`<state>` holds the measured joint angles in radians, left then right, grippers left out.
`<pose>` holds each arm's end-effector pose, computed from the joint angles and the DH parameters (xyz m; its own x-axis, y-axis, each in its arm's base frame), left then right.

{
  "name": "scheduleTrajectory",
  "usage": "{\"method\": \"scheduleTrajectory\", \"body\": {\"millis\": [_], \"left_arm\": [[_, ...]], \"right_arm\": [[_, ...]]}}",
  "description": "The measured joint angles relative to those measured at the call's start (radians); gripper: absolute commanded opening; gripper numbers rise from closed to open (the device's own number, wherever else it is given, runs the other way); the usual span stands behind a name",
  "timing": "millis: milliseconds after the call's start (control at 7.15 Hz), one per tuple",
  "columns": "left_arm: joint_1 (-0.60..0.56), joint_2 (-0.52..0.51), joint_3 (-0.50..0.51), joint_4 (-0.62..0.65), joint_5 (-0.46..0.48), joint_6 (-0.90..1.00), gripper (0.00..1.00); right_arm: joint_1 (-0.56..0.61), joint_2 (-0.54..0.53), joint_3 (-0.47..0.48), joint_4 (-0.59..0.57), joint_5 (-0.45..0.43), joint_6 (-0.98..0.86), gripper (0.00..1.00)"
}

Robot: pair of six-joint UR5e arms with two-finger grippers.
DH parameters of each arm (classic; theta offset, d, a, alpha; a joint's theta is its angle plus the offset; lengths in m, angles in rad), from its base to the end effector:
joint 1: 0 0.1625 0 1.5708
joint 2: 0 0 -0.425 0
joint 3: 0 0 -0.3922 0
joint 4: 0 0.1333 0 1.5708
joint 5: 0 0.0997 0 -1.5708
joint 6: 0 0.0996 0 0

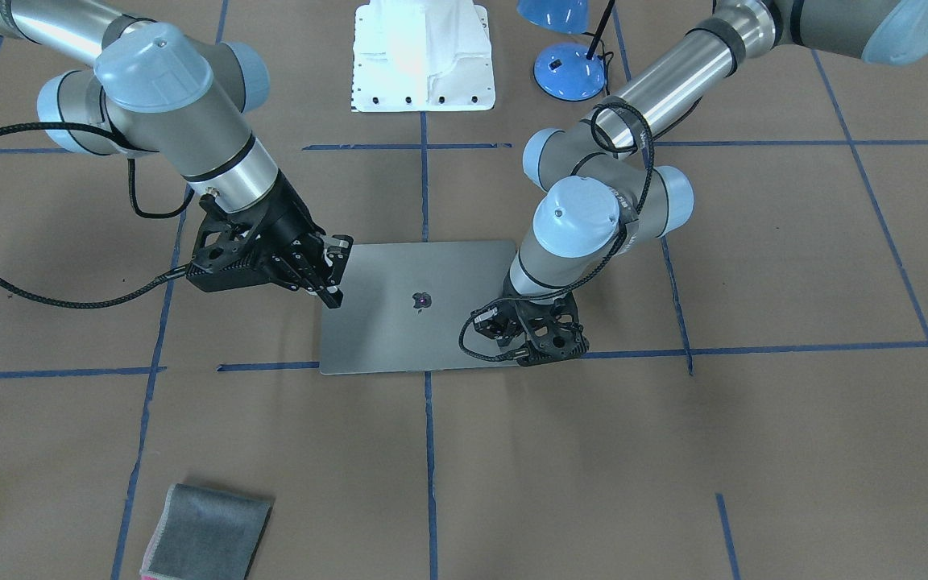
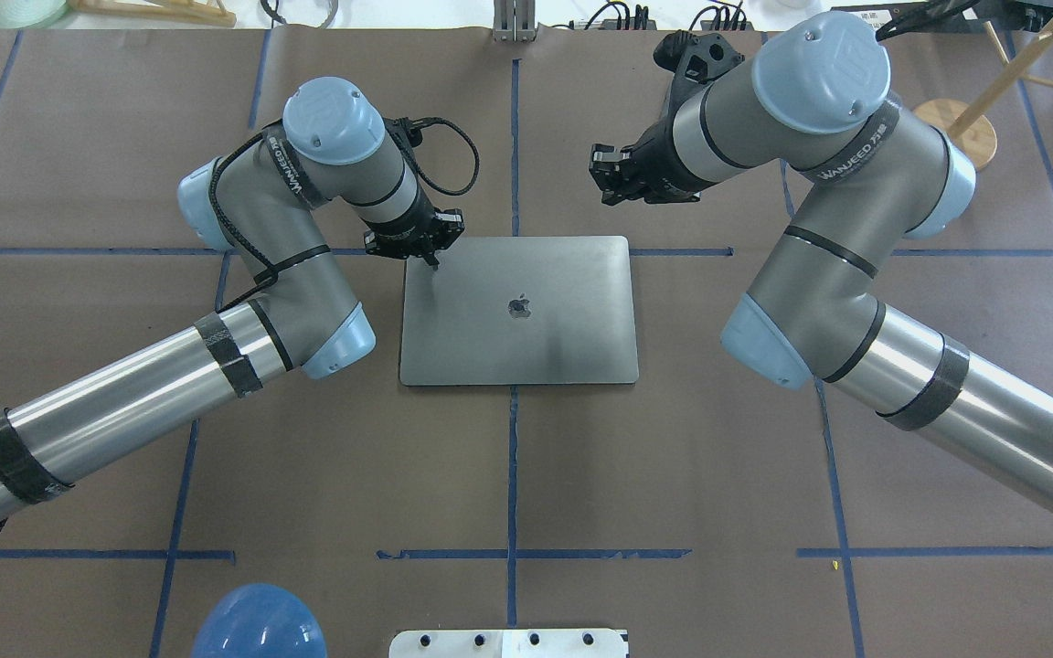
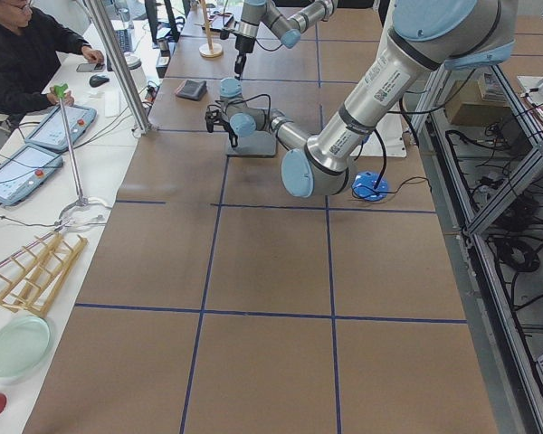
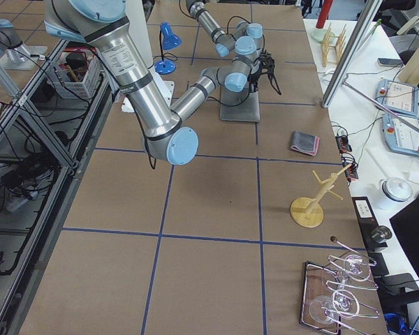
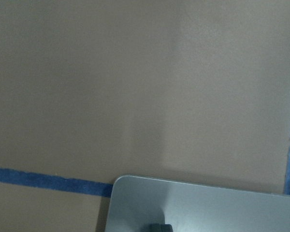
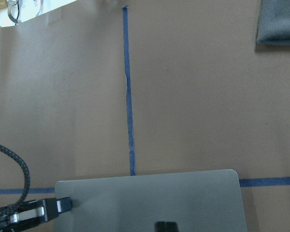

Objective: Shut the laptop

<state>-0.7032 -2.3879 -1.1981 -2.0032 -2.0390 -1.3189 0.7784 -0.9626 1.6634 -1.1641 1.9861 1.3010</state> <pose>0.5501 -0.5822 0.2649 0.5504 -0.1750 -0.8164 0.1810 0.9795 -0.0879 -0.4108 -0.5358 0.2099 0.4094 0.0612 0.9103 -0.2867 0.9558 0.0647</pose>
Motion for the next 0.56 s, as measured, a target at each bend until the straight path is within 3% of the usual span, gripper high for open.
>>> {"method": "scheduleTrajectory", "body": {"millis": [140, 280, 559], "left_arm": [[-0.02, 0.004, -0.014, 0.001, -0.013, 0.003, 1.0], [-0.055, 0.027, -0.062, 0.009, -0.048, 0.005, 1.0], [-0.157, 0.16, -0.235, 0.023, -0.13, 0.014, 1.0]], "right_arm": [[0.02, -0.01, 0.02, -0.013, 0.017, 0.0, 0.99], [0.046, -0.024, 0.056, -0.064, 0.034, -0.003, 1.0], [0.095, -0.043, 0.182, -0.317, 0.047, -0.108, 1.0]]}}
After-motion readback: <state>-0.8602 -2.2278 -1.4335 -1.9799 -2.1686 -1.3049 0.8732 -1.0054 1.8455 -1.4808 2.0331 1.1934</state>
